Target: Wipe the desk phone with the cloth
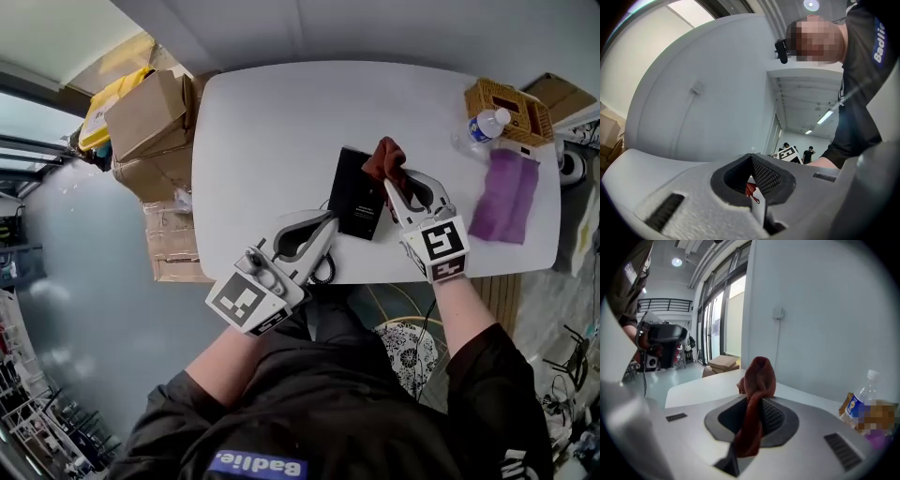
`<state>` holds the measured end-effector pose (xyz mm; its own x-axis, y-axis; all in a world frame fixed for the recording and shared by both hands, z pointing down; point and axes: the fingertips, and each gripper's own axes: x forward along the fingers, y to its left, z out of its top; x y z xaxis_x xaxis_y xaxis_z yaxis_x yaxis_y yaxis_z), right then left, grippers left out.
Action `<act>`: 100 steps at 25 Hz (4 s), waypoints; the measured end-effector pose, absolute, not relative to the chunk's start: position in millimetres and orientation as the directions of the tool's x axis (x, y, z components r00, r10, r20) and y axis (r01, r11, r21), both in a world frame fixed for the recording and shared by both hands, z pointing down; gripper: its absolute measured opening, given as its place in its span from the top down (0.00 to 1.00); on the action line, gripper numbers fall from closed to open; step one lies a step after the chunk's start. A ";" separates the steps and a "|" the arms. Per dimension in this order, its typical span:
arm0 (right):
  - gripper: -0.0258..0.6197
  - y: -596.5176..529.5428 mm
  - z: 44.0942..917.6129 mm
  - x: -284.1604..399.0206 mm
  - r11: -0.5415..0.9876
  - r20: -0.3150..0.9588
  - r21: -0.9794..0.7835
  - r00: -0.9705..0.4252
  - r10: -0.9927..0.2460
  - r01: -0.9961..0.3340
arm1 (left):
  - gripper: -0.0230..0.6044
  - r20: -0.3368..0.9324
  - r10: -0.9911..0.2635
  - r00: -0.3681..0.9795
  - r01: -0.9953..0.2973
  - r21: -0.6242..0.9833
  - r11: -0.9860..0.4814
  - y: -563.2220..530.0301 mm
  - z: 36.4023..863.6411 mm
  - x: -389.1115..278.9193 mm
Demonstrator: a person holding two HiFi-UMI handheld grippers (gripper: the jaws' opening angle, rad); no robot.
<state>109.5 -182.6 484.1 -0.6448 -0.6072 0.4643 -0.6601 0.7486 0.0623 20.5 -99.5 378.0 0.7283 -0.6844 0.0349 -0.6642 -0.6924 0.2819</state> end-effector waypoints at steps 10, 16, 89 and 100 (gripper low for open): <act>0.85 -186.1 531.4 92.4 0.804 0.570 0.141 -0.616 -0.543 -0.578 | 0.96 0.017 -0.685 0.729 -0.650 0.331 -0.684 -97.1 392.4 5.4; 0.85 -159.6 546.0 84.3 0.809 0.585 0.124 -0.617 -0.527 -0.574 | 0.96 0.022 -0.676 0.737 -0.641 0.340 -0.688 -86.3 397.4 -5.1; 0.85 -33.5 591.8 4.4 0.887 0.727 0.063 -0.588 -0.355 -0.457 | 0.96 0.009 -0.657 0.754 -0.615 0.361 -0.701 -12.9 374.9 -61.3; 0.85 -33.4 609.7 26.5 0.902 0.749 0.071 -0.574 -0.330 -0.426 | 0.96 0.086 -0.627 0.774 -0.614 0.344 -0.710 -22.4 392.7 -41.5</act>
<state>26.5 -33.4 609.7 -0.5743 -0.3299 0.7492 -0.4258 0.9020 0.0708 -41.5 -22.4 392.7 0.7739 -0.6275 0.0860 -0.6140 -0.7102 0.3444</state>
